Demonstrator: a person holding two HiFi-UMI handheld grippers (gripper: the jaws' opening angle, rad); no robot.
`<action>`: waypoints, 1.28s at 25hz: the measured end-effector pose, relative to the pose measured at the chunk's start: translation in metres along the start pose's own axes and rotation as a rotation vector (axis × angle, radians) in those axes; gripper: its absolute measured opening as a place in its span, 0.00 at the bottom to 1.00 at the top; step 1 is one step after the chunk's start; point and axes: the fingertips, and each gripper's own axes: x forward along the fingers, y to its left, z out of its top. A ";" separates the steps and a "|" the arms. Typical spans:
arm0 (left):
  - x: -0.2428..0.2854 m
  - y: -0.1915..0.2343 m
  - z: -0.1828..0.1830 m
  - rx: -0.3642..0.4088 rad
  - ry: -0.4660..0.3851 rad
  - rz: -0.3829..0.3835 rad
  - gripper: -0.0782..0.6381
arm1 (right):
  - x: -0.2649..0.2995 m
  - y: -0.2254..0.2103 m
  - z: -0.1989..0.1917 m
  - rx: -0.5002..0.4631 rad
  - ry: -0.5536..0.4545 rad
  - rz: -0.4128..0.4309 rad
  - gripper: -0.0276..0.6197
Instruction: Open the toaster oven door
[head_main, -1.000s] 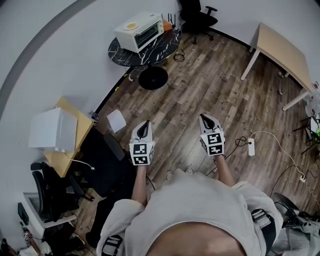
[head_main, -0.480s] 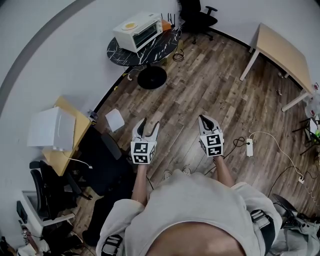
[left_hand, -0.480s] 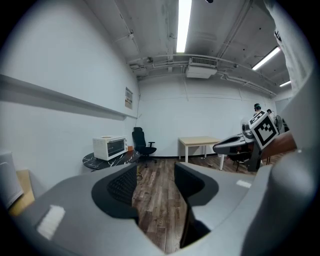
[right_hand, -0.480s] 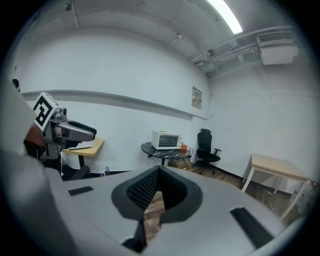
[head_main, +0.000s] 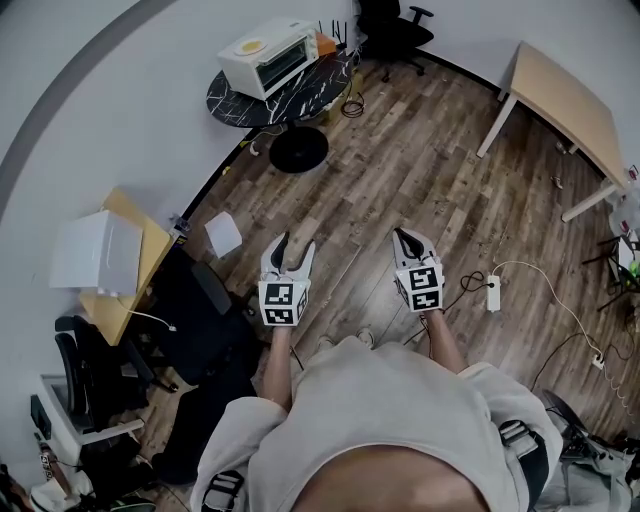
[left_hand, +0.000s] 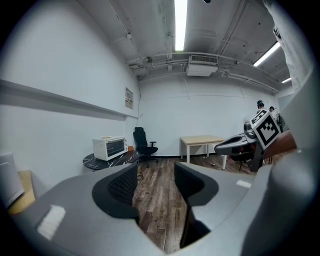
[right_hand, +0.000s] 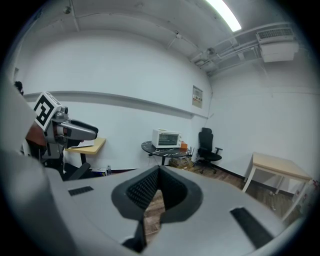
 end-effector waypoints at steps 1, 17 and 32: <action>0.001 -0.002 0.000 0.000 0.004 0.004 0.42 | 0.000 -0.002 -0.002 0.001 0.002 0.006 0.06; 0.035 -0.010 -0.007 -0.020 0.025 0.025 0.42 | 0.018 -0.030 -0.019 -0.003 0.022 0.036 0.06; 0.125 0.041 -0.009 -0.043 0.026 0.008 0.42 | 0.112 -0.064 -0.008 -0.015 0.046 0.024 0.06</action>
